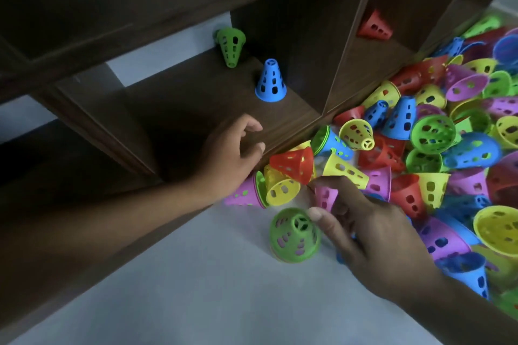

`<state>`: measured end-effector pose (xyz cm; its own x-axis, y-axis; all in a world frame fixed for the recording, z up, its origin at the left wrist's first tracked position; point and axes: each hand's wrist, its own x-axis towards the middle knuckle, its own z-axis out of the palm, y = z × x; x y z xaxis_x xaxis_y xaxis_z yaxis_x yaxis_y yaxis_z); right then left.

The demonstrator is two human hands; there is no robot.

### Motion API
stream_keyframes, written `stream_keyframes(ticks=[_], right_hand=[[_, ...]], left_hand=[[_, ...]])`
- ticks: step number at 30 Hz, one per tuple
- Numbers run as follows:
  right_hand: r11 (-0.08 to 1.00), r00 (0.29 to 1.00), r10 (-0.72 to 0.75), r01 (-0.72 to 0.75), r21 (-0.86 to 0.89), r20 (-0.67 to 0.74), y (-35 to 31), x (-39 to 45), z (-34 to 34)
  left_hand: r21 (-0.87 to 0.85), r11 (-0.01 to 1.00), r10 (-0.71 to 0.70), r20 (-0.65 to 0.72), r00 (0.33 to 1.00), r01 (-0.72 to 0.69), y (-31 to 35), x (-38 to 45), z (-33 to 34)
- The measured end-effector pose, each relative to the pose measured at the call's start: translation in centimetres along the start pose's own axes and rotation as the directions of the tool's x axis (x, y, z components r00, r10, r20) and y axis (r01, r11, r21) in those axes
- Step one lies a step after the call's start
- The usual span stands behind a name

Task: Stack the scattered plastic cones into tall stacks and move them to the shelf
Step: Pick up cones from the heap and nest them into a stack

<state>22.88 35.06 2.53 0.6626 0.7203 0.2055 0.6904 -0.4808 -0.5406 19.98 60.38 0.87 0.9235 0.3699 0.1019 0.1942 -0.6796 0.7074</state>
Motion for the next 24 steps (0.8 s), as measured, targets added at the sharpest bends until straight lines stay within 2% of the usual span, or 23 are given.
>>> stream_keyframes(ticks=[3,7,10,15,18,21,24], right_hand=[[0.999,0.999,0.046,-0.046,-0.003,0.005,1.4,1.3,-0.5],[0.997,0.997,0.059,-0.057,-0.046,0.045,2.9,4.4,-0.9],[0.996,0.991,0.064,-0.057,-0.062,0.117,4.0,6.8,-0.8],[0.991,0.965,0.096,-0.069,-0.116,0.245,5.7,9.5,-0.5],[0.993,0.950,0.095,-0.068,-0.098,0.297,6.3,10.4,0.1],[0.993,0.925,0.110,-0.084,-0.087,0.363,6.6,11.3,0.9],[0.991,0.924,0.114,-0.079,-0.110,0.366,7.1,11.6,2.0]], left_hand=[[-0.065,0.988,-0.143,-0.044,0.989,0.140,1.1,3.3,1.2],[-0.162,0.940,-0.323,-0.142,0.936,0.300,0.7,8.2,3.0],[-0.123,0.909,-0.416,-0.234,0.879,0.398,-0.6,10.7,4.1],[-0.126,0.894,-0.447,-0.338,0.828,0.431,-3.3,15.6,3.6],[-0.204,0.871,-0.491,-0.339,0.803,0.447,-4.8,18.2,2.8],[-0.173,0.877,-0.480,-0.307,0.822,0.448,-5.0,20.4,2.2],[-0.134,0.885,-0.465,-0.257,0.847,0.446,-5.3,22.2,1.1]])
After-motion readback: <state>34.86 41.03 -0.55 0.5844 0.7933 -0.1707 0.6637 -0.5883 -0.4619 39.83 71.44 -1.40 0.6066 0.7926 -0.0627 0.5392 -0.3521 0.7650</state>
